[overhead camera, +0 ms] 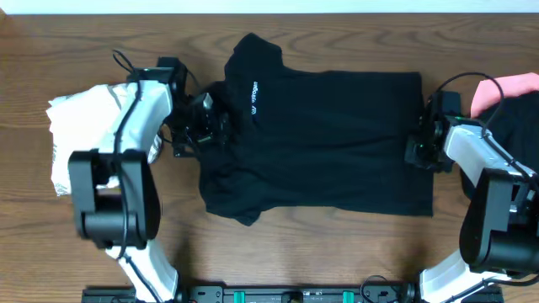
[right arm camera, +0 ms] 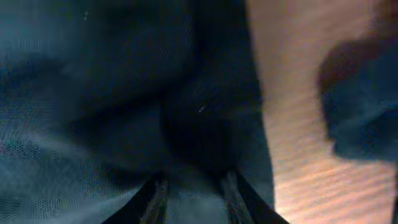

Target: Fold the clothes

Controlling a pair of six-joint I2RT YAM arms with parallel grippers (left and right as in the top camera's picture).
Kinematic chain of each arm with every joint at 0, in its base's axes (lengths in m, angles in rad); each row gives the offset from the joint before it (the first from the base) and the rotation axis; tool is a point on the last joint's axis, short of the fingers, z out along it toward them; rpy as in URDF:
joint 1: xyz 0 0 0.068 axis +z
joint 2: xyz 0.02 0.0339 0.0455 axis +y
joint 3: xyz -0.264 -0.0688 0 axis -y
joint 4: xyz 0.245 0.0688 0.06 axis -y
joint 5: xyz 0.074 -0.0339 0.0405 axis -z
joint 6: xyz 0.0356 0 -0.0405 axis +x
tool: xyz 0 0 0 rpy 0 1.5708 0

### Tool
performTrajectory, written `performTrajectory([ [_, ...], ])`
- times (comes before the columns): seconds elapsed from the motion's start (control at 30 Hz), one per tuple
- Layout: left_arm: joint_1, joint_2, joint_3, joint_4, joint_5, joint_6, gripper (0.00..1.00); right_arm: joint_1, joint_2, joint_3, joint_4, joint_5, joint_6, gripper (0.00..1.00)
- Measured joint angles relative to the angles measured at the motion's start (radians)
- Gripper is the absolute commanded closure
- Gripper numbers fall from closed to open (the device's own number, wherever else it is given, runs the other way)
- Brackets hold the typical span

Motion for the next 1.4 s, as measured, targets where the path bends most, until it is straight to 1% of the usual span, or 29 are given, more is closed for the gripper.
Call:
performTrajectory([
  [0.17,0.000,-0.047,0.000,-0.014,0.011,0.002,0.02,-0.028,0.002,-0.003,0.057,0.020,0.000,0.70],
  [0.27,0.000,-0.047,0.000,-0.022,0.011,0.002,0.02,-0.039,0.002,-0.003,0.055,0.034,0.000,0.70],
  [0.3,0.000,-0.047,0.000,-0.022,0.011,0.003,0.02,-0.045,0.002,-0.003,0.050,0.038,0.000,0.68],
  [0.37,0.000,-0.047,0.000,-0.023,0.011,0.002,0.02,-0.050,0.002,0.002,0.014,0.036,-0.002,0.66],
  [0.43,0.000,-0.047,0.000,-0.023,0.011,0.002,0.02,-0.052,0.002,0.015,-0.044,0.023,-0.010,0.66],
  [0.57,0.000,-0.047,0.000,-0.023,0.011,0.002,0.02,-0.048,0.002,0.115,-0.174,-0.021,-0.028,0.65],
  [0.63,0.000,-0.047,0.000,-0.023,0.011,0.003,0.02,-0.039,-0.004,0.199,-0.200,-0.032,-0.033,0.68],
  [0.73,0.000,-0.047,0.000,-0.022,0.011,0.002,0.02,-0.017,-0.032,0.324,-0.196,-0.041,-0.042,0.79],
  [0.8,0.000,-0.047,0.000,-0.022,0.011,0.003,0.02,0.004,-0.055,0.381,-0.163,-0.056,-0.044,0.86],
  [0.97,0.000,-0.047,0.000,-0.022,0.011,0.002,0.02,0.046,-0.042,0.410,-0.122,-0.100,-0.064,0.98],
  [1.03,0.000,-0.047,0.000,-0.021,0.011,0.002,0.02,0.056,0.002,0.410,-0.108,-0.107,-0.067,0.99],
  [1.23,0.000,-0.047,0.000,-0.013,0.011,0.003,0.02,0.074,0.208,0.406,-0.013,-0.134,-0.098,0.98],
  [1.4,0.000,-0.047,0.000,-0.013,0.011,0.002,0.02,0.082,0.285,0.403,0.043,-0.148,-0.111,0.96],
])
